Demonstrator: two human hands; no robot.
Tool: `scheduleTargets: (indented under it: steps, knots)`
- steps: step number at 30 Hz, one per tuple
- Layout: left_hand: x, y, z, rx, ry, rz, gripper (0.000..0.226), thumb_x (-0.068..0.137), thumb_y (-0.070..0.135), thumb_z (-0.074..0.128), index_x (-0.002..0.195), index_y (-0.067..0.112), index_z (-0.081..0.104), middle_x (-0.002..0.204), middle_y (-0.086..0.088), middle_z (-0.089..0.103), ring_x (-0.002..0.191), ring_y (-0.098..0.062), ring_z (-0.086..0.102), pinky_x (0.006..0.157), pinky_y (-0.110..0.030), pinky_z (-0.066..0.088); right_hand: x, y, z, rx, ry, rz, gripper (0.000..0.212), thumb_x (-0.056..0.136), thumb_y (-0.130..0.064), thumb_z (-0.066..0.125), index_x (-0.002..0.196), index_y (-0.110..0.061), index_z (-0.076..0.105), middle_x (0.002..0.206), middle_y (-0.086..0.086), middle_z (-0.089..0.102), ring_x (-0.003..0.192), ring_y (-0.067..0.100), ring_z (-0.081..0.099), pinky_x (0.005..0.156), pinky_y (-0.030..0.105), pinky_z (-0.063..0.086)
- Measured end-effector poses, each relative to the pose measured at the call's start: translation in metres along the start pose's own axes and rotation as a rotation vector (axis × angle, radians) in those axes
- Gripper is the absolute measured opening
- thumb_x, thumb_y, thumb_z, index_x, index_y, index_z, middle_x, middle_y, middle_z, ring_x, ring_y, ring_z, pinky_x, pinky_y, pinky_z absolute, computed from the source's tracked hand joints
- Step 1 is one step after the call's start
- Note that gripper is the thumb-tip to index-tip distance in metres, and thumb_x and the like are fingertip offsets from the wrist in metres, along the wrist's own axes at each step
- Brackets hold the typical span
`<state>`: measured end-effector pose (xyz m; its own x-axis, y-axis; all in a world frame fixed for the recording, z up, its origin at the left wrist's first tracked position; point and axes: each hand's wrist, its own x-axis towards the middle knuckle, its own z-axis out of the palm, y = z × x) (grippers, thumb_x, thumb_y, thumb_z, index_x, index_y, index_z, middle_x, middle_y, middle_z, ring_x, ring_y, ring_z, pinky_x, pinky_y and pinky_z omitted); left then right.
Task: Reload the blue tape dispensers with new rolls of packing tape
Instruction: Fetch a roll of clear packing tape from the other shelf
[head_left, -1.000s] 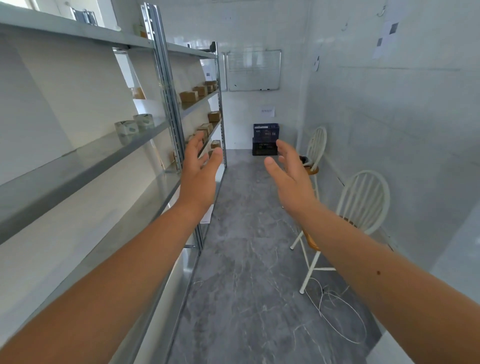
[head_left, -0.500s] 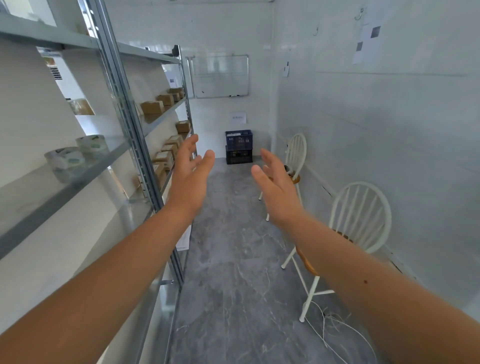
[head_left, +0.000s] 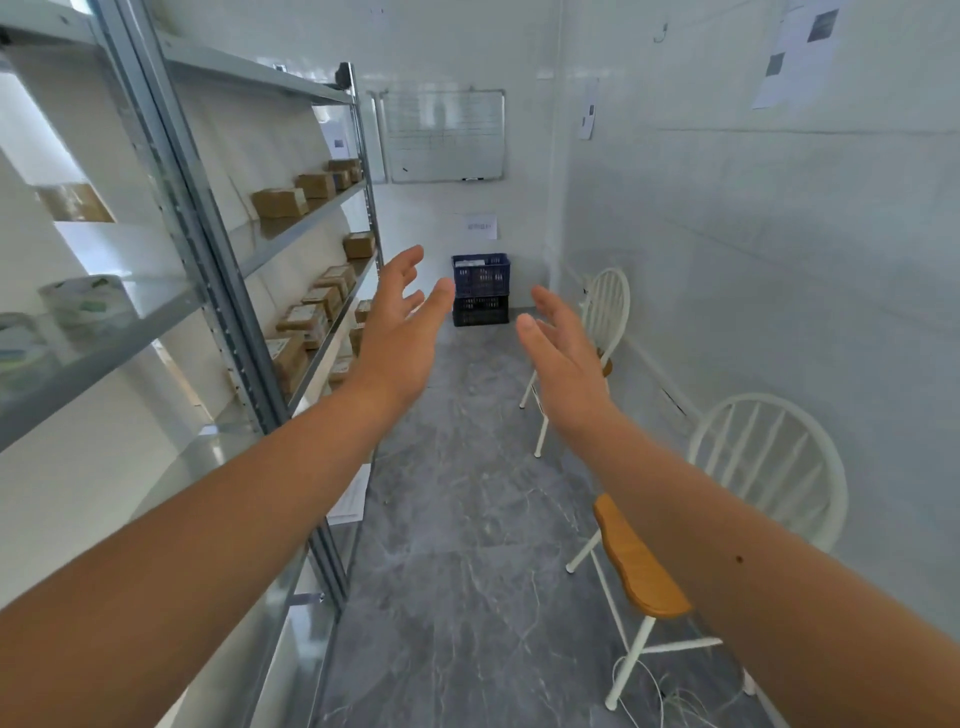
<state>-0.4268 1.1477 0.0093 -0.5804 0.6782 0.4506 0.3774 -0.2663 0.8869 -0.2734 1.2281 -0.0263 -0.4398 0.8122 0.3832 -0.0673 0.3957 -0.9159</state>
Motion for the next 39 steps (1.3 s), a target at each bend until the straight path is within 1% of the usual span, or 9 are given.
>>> scheduleTargets:
  steps: [5,12,16,18,20,23,27,34,39]
  knots:
    - [0.064,-0.028,0.05,0.03,0.002,0.023,0.05,0.099,0.044,0.056,0.147,0.043,0.041,0.156,0.009,0.04,0.135,-0.004,0.04,0.114,-0.036,0.036,0.094,0.043,-0.012,0.018,-0.057,-0.022,0.072,0.088,-0.072,0.051,0.153,-0.042,0.04,0.159,-0.015,0.044,0.146,0.009,0.042,0.121,0.048,0.036]
    - [0.167,-0.07,0.096,0.036,0.124,-0.019,0.049,0.098,0.043,0.056,0.146,0.041,0.045,0.154,0.01,0.044,0.141,-0.008,0.042,0.117,-0.037,0.036,0.229,0.087,-0.015,0.053,-0.186,-0.015,0.06,0.097,-0.059,0.05,0.153,-0.043,0.038,0.162,-0.018,0.038,0.147,0.005,0.035,0.123,0.043,0.032]
    - [0.178,-0.083,0.083,0.066,0.157,-0.026,0.046,0.104,0.037,0.052,0.149,0.035,0.043,0.151,0.009,0.046,0.134,-0.005,0.047,0.101,-0.018,0.041,0.243,0.091,-0.003,0.077,-0.225,-0.015,0.055,0.101,-0.054,0.049,0.153,-0.039,0.039,0.16,-0.014,0.04,0.148,0.01,0.037,0.118,0.037,0.035]
    - [0.187,-0.087,0.073,0.094,0.196,-0.015,0.044,0.105,0.034,0.052,0.148,0.034,0.044,0.147,0.012,0.046,0.122,0.009,0.05,0.093,-0.007,0.044,0.256,0.095,0.007,0.093,-0.259,-0.027,0.054,0.102,-0.052,0.049,0.154,-0.037,0.039,0.161,-0.013,0.04,0.149,0.01,0.036,0.116,0.033,0.034]
    - [0.208,-0.096,0.055,0.123,0.269,-0.023,0.041,0.104,0.034,0.053,0.144,0.037,0.047,0.143,0.013,0.048,0.116,0.013,0.051,0.104,-0.019,0.045,0.28,0.098,0.033,0.11,-0.318,-0.043,0.055,0.102,-0.051,0.049,0.154,-0.035,0.041,0.159,-0.013,0.042,0.147,0.009,0.038,0.117,0.032,0.034]
    - [0.233,-0.112,0.021,0.148,0.368,-0.038,0.039,0.095,0.047,0.056,0.134,0.048,0.051,0.145,0.012,0.05,0.127,-0.007,0.053,0.109,-0.042,0.046,0.309,0.096,0.089,0.185,-0.413,-0.064,0.053,0.104,-0.047,0.048,0.154,-0.03,0.042,0.156,-0.011,0.045,0.144,0.009,0.04,0.113,0.026,0.035]
    - [0.259,-0.132,-0.023,0.264,0.409,-0.004,0.041,0.102,0.037,0.053,0.143,0.037,0.049,0.148,0.01,0.049,0.13,-0.003,0.047,0.094,-0.014,0.038,0.335,0.096,0.173,0.307,-0.483,-0.1,0.06,0.098,-0.054,0.05,0.152,-0.03,0.044,0.158,-0.007,0.046,0.146,0.013,0.042,0.116,0.034,0.037]
    - [0.296,-0.158,-0.105,0.309,0.589,0.005,0.041,0.104,0.03,0.054,0.144,0.031,0.049,0.148,0.007,0.051,0.133,-0.006,0.049,0.104,-0.022,0.042,0.36,0.094,0.285,0.381,-0.681,-0.085,0.055,0.1,-0.055,0.047,0.151,-0.036,0.043,0.159,-0.012,0.043,0.145,0.008,0.04,0.119,0.038,0.035]
    - [0.297,-0.156,-0.155,0.262,0.765,0.046,0.037,0.102,0.032,0.055,0.138,0.027,0.057,0.134,0.014,0.063,0.126,-0.003,0.059,0.109,-0.034,0.048,0.376,0.083,0.35,0.392,-0.773,-0.158,0.049,0.104,-0.049,0.048,0.15,-0.031,0.046,0.153,-0.011,0.049,0.142,0.008,0.045,0.112,0.03,0.038]
